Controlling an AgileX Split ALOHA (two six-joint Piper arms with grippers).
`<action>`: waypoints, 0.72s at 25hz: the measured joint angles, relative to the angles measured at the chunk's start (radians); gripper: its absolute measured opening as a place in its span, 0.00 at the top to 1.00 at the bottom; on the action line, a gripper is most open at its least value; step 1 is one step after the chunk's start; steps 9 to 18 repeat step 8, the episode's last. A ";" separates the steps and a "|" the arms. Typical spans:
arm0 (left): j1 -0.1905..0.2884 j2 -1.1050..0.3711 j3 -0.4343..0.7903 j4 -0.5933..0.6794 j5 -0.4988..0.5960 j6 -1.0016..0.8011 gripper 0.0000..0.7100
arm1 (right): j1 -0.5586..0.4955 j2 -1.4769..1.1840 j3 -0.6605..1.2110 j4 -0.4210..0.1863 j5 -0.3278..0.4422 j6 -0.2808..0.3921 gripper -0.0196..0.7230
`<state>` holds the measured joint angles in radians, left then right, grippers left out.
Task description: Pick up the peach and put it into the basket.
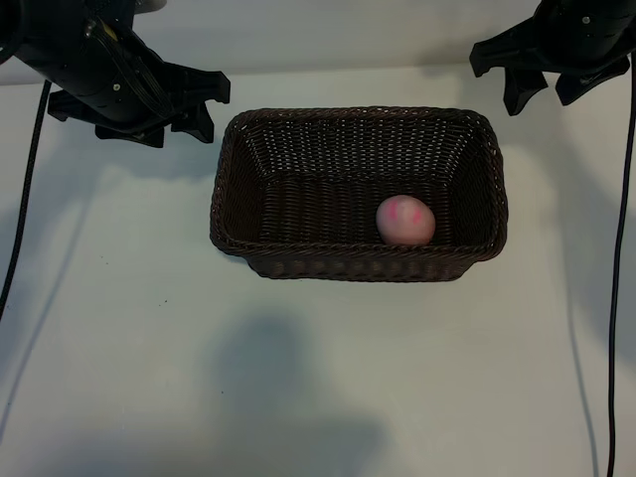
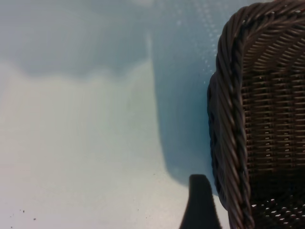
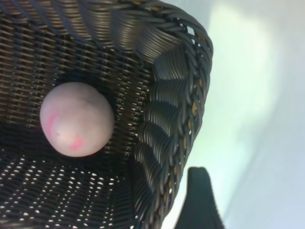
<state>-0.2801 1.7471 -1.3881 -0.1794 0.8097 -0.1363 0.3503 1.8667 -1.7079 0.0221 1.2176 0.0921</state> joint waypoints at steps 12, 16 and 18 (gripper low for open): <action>0.000 0.000 0.000 0.000 0.000 -0.001 0.30 | 0.000 0.000 0.000 -0.003 0.000 0.000 0.28; 0.000 0.000 0.000 0.000 0.000 -0.001 0.30 | 0.000 0.000 0.000 -0.003 0.000 0.000 0.28; 0.000 0.000 0.000 0.000 0.000 -0.001 0.30 | 0.000 0.000 0.000 -0.003 0.000 0.000 0.28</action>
